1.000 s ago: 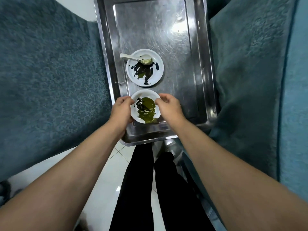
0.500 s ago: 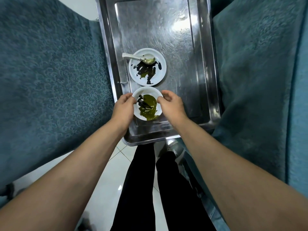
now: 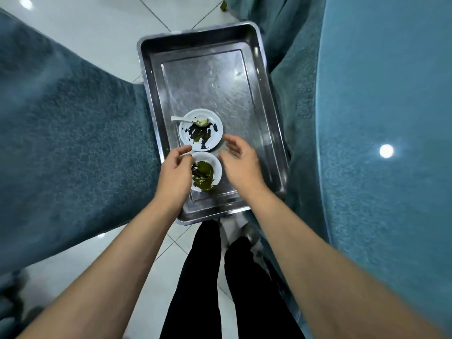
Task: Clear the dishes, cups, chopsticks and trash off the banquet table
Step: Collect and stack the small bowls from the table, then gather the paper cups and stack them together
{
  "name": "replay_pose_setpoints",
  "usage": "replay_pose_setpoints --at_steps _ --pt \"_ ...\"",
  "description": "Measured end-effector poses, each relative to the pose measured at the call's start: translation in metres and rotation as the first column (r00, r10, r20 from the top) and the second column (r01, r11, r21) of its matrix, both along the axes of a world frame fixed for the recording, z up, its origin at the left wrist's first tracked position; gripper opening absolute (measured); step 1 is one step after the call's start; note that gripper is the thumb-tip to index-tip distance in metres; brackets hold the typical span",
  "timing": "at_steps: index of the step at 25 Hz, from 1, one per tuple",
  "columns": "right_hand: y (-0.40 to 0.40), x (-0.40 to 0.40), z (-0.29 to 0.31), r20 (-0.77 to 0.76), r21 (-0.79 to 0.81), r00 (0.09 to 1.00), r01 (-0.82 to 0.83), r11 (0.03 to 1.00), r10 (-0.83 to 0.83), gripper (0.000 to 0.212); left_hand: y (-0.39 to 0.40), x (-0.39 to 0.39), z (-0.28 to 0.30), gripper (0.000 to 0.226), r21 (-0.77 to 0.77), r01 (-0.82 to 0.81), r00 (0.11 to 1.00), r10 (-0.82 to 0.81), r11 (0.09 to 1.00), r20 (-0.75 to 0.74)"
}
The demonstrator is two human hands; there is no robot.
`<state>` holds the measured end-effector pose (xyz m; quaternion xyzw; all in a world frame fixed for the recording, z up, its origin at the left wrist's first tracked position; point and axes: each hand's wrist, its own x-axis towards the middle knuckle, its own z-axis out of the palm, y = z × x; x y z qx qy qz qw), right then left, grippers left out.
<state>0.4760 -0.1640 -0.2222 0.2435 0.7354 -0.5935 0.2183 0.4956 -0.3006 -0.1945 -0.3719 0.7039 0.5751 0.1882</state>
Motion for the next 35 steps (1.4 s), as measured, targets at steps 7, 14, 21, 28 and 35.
replay_pose_setpoints --at_steps 7,14,21,28,35 --pt "0.040 0.016 0.098 -0.141 -0.050 0.989 0.035 0.998 -0.042 0.039 0.037 0.010 0.099 0.025 0.035 0.005 0.996 -0.002 0.999 -0.087" --pt "0.101 0.021 0.173 -0.274 -0.021 0.946 0.172 0.985 -0.171 0.041 0.090 -0.001 0.184 0.030 0.072 0.142 0.968 -0.123 0.987 -0.218" --pt "0.187 0.037 0.232 -0.378 -0.043 0.857 0.361 0.932 -0.349 0.038 0.164 -0.005 0.242 0.028 0.086 0.270 0.915 -0.228 0.959 -0.334" --pt "0.253 0.042 0.256 -0.405 -0.015 0.808 0.462 0.887 -0.428 0.036 0.228 -0.008 0.262 0.028 0.100 0.373 0.878 -0.315 0.923 -0.360" --pt "0.294 -0.005 0.255 -0.386 0.059 0.810 0.500 0.864 -0.442 0.036 0.267 -0.063 0.253 0.027 0.117 0.432 0.857 -0.366 0.895 -0.364"
